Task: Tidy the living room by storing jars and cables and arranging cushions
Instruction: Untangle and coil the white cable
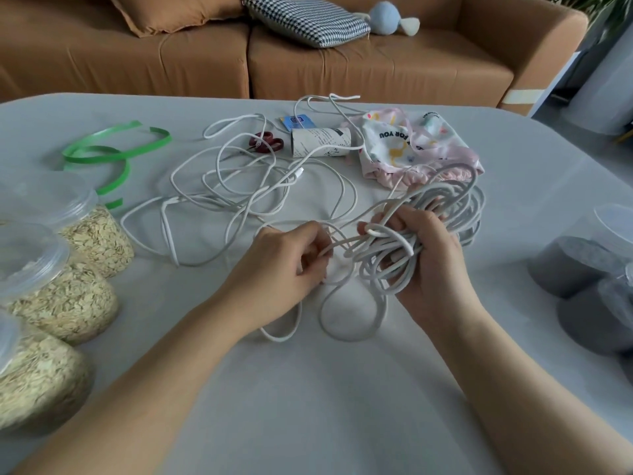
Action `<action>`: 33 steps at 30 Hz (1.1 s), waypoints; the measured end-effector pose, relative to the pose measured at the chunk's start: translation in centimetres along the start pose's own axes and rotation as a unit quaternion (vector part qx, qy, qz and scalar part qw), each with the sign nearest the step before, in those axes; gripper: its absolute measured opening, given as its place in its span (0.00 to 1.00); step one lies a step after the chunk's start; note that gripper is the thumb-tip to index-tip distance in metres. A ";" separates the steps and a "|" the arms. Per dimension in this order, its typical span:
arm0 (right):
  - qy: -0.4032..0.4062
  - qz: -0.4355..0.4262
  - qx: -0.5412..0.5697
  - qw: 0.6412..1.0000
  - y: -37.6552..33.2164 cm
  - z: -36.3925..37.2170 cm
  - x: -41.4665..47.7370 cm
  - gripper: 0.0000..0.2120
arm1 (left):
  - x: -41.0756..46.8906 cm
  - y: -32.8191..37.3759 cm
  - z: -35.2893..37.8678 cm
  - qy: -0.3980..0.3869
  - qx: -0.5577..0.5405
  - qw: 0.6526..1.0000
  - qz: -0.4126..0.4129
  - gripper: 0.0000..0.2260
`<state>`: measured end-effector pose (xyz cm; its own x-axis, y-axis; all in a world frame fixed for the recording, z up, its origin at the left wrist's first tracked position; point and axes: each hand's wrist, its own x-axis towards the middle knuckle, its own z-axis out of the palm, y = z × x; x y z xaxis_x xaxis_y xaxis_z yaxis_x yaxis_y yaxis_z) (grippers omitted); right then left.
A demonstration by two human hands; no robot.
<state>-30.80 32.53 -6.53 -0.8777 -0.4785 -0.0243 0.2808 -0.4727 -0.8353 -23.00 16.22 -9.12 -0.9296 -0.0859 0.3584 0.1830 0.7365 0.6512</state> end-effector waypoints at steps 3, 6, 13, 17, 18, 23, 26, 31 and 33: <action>0.010 -0.023 0.011 1.000 -0.2 -0.3 0.3 0.09 | 0.0 -0.1 -0.2 0.000 0.071 0.997 0.005 0.05; 0.026 -0.025 0.009 0.999 -0.5 -0.5 0.4 0.06 | -0.2 0.0 -0.1 0.012 0.132 0.991 0.032 0.10; -0.003 0.013 0.041 0.999 -1.3 -0.9 0.6 0.10 | -0.1 0.2 -0.7 0.038 0.009 0.997 0.067 0.04; -0.026 0.031 0.035 0.999 -1.8 -0.7 0.4 0.09 | 0.0 -0.4 -1.3 0.043 0.067 0.995 0.067 0.17; -0.030 0.032 0.037 0.998 -1.8 -0.7 0.3 0.07 | -0.1 -0.6 -1.5 0.041 0.065 0.997 0.027 0.19; -0.052 0.048 -0.003 0.997 -1.4 -0.2 0.0 0.04 | -0.3 0.0 -0.6 0.000 0.078 0.994 -0.072 0.18; -0.055 0.047 -0.011 0.997 -1.0 -0.1 0.0 0.05 | -0.1 0.3 0.0 0.002 0.035 0.997 -0.064 0.08; 0.034 0.041 -0.055 0.997 -1.2 0.0 0.1 0.07 | -0.3 -0.5 -1.1 0.072 -0.020 0.994 -0.080 0.04; 0.067 0.025 -0.070 0.995 -1.0 -0.2 0.3 0.08 | -0.4 -0.5 -1.5 0.105 -0.022 0.993 -0.050 0.05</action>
<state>-31.43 32.94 -5.82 -0.9107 -0.3911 -0.1330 0.2766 -0.3380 -0.8996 -22.28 14.89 -8.56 -0.8579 -0.2977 0.4188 0.1117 0.6875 0.7175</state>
